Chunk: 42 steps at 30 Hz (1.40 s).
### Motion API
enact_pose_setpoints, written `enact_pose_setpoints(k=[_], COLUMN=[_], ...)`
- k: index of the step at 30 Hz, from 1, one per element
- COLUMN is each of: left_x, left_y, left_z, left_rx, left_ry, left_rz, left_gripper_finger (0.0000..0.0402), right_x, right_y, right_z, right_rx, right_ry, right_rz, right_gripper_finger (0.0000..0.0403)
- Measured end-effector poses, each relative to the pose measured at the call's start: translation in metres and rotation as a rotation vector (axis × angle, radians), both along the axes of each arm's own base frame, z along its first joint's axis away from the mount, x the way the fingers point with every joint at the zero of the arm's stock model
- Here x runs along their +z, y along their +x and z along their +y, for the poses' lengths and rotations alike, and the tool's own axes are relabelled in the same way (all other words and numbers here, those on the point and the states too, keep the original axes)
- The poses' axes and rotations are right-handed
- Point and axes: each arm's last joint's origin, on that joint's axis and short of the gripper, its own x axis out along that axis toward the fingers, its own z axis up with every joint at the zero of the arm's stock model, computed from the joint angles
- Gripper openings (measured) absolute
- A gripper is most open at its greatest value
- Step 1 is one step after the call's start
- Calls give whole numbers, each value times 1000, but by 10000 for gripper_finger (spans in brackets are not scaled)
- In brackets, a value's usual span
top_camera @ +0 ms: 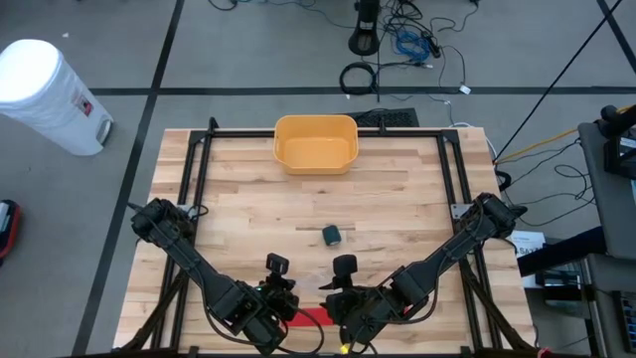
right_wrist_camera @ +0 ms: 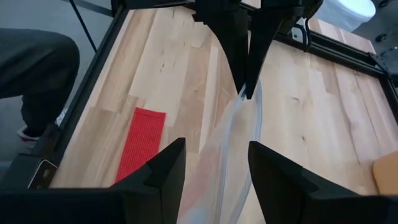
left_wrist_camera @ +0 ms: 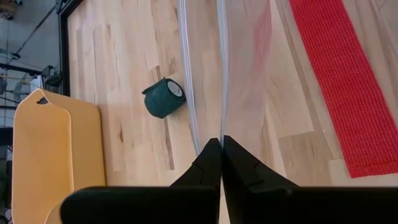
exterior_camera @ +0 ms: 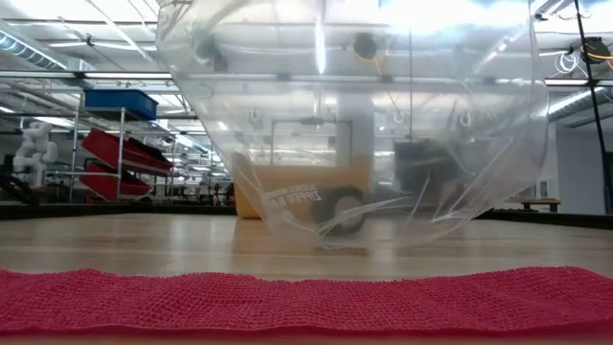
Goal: Roll bandage
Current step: Open the transparent zip bag
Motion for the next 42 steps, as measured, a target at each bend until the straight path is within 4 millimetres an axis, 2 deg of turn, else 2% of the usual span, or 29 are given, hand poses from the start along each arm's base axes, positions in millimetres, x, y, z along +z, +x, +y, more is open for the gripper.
enact_pose_setpoints(k=[16,25,33,42], left_x=[0,0,1,2], left_y=[0,1,4,6], left_z=[0,-1,-4,-6], left_rx=[0,0,-10,-13], left_ry=[0,-7,-44,-77], left_rz=[0,-8,-37,-54], left_gripper_finger=[2,2,2,2], right_x=[0,0,-6,-7], right_y=[0,-1,-6,-7], right_z=[1,0,-5,-6], right_rx=[25,27,21,55], right_ry=[-24,-32,-99,-170], right_rz=[4,11,92,103], right_gripper_finger=[154,80,7,1])
